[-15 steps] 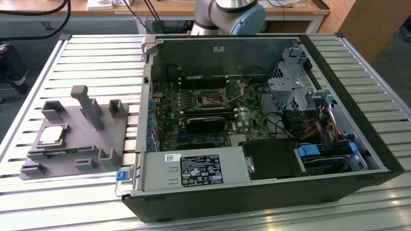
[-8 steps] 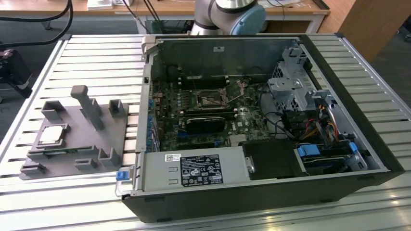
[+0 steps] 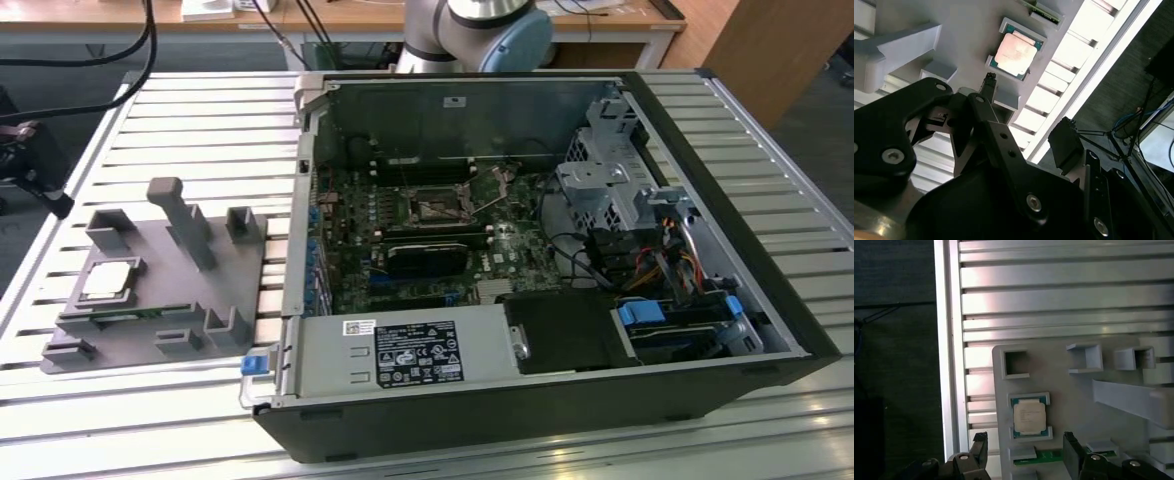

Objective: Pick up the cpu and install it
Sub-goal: 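Pick up the cpu and move it towards the insertion slot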

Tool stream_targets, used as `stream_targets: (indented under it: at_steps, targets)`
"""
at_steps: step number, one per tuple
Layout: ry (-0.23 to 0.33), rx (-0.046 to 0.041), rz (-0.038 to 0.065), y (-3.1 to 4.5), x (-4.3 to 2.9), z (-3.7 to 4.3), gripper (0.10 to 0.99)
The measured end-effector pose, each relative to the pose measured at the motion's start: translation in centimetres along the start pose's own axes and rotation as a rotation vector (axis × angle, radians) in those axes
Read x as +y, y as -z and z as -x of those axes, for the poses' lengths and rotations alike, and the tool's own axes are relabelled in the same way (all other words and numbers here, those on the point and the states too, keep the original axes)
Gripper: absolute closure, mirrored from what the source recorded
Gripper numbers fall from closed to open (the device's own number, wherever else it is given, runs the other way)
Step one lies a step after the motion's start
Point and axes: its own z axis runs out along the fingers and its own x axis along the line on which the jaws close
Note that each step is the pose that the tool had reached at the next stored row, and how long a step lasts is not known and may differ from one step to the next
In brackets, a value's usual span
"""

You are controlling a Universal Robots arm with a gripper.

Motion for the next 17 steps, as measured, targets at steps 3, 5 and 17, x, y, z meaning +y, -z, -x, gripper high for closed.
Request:
stream_targets:
  at_steps: [3, 5, 17]
  targets:
    - [0.003, 0.0097, -0.001, -0.37, -0.06, 0.12, 0.380]
    - [0.005, 0.0167, -0.001, -0.57, -0.06, 0.18, 0.380]
    - [0.006, 0.0186, -0.001, -1.16, -0.10, 0.18, 0.380]
